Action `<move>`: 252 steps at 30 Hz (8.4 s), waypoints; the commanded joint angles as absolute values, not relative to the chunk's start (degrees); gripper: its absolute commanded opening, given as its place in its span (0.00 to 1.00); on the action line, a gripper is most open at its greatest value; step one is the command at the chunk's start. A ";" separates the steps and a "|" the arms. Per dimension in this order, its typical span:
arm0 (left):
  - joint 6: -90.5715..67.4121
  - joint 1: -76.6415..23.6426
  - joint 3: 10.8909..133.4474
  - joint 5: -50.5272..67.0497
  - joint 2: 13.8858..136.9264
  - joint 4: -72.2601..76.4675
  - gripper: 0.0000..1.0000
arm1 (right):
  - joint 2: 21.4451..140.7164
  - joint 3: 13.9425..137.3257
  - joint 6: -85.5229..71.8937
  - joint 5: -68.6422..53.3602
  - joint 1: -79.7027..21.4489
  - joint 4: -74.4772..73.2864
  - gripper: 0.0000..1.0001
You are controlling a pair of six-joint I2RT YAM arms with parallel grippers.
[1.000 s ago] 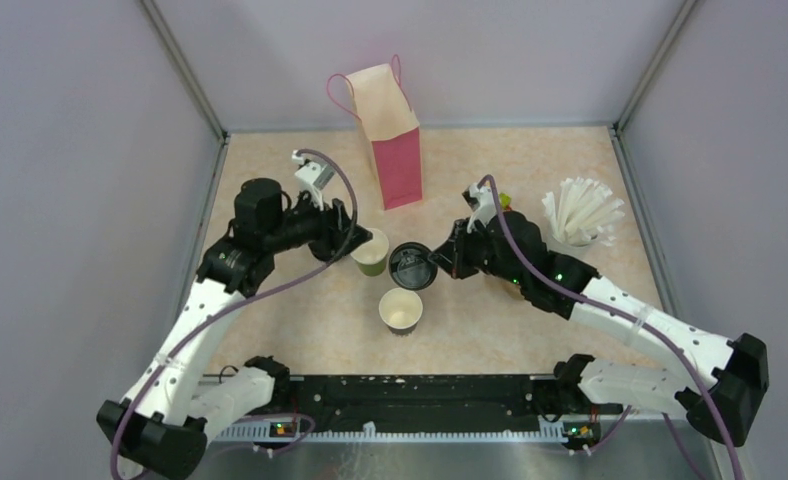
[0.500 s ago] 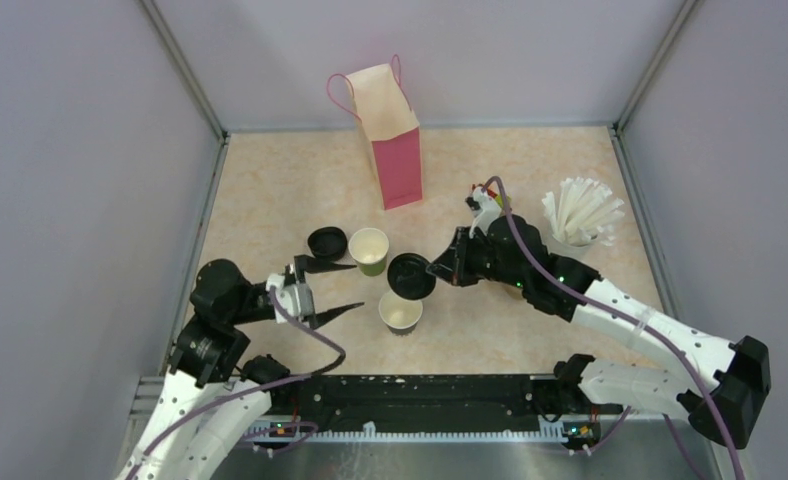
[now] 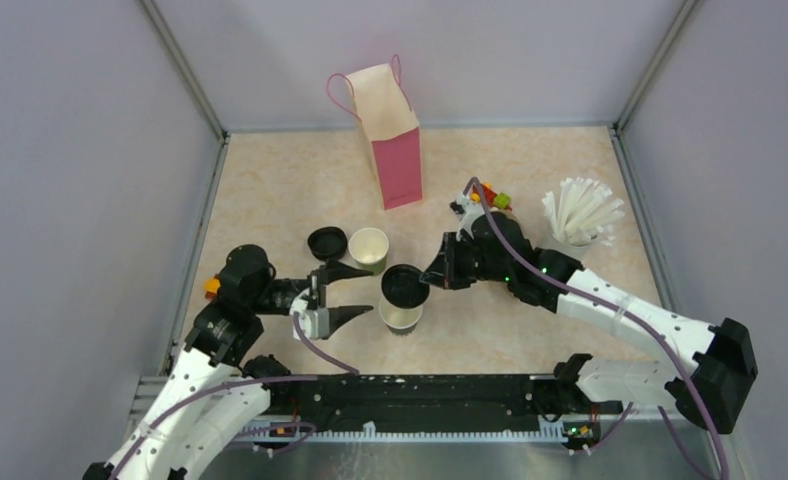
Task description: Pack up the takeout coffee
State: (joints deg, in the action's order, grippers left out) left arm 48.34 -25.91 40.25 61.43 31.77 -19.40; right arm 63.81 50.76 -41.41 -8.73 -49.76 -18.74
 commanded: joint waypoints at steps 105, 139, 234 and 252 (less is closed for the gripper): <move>-8.28 -44.12 45.12 8.29 60.58 -22.72 0.43 | 28.77 39.16 -29.40 46.32 -76.68 -9.20 0.70; -17.32 -44.09 53.22 10.46 56.50 -21.73 0.00 | 29.14 25.14 2.13 18.48 -76.70 23.84 0.89; -24.08 -18.89 52.23 10.52 46.67 -25.07 0.99 | 51.05 45.64 -10.65 30.79 -76.73 -1.69 0.66; -39.83 -18.54 38.37 -9.13 37.84 -32.10 0.99 | 82.43 80.70 -33.30 23.35 -76.42 -50.25 0.71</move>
